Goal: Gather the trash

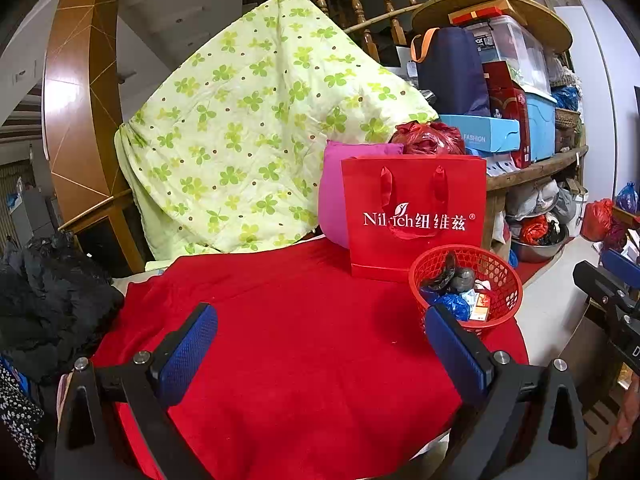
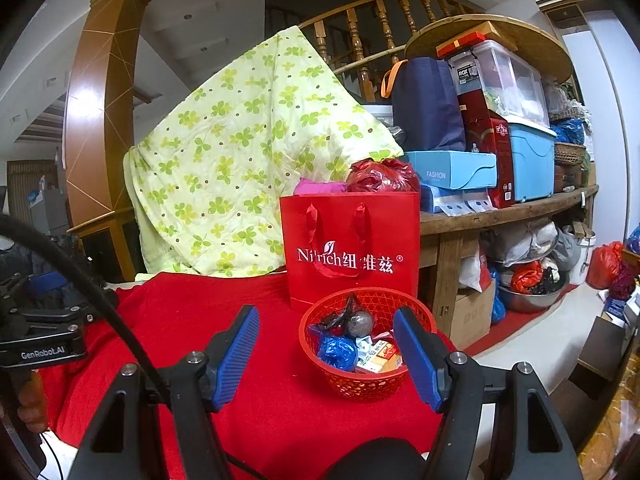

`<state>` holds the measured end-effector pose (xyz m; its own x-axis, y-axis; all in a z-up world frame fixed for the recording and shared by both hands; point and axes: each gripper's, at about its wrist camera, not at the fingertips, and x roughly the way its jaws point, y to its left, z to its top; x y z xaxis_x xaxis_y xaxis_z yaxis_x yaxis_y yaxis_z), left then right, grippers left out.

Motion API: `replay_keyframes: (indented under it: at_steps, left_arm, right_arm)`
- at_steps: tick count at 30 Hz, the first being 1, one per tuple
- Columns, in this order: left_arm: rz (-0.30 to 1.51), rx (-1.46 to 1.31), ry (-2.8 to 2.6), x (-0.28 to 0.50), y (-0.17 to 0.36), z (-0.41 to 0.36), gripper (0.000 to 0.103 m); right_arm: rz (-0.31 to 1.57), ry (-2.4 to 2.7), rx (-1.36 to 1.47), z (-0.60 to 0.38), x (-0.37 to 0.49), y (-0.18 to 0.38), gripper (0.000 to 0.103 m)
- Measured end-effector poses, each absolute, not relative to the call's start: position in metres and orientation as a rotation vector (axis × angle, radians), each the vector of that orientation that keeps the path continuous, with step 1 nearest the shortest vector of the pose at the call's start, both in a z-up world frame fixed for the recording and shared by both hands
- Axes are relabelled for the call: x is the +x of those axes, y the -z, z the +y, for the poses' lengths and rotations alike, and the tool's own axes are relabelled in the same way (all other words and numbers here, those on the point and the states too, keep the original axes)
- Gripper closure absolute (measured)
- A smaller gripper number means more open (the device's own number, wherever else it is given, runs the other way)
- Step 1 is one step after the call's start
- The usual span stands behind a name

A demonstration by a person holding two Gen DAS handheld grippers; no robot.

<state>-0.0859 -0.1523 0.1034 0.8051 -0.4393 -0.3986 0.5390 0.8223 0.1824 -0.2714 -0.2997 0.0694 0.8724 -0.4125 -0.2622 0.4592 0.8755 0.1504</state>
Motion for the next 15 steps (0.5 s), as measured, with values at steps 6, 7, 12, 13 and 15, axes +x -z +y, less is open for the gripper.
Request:
replay_keyframes:
  at_steps: [6,7,12,13,15]
  left_arm:
    - [0.344,0.3,0.534,-0.0873,-0.1032,-0.1512,0.0]
    - [0.343,0.303,0.533,-0.0875,-0.1031,-0.1502,0.0]
    - [0.338,0.313,0.528,-0.0891,-0.1029,-0.1485,0.0]
    - [0.337,0.317,0.528,-0.0892,-0.1027,-0.1477,0.0]
    - [0.337,0.319,0.529,-0.0893,-0.1029,-0.1473,0.0]
  right_arm:
    - [0.227,0.459,0.211,-0.2995,-0.2714,-0.0692,0.03]
    - [0.229,0.459,0.211,-0.2995,-0.2713,-0.0688,0.03]
    - [0.233,0.461,0.209,-0.299,-0.2703,-0.068,0.03]
    - [0.234,0.462,0.21,-0.2995,-0.2702,-0.0675,0.03]
    - [0.236,0.462,0.214,-0.3011,-0.2706,-0.0668,0.03]
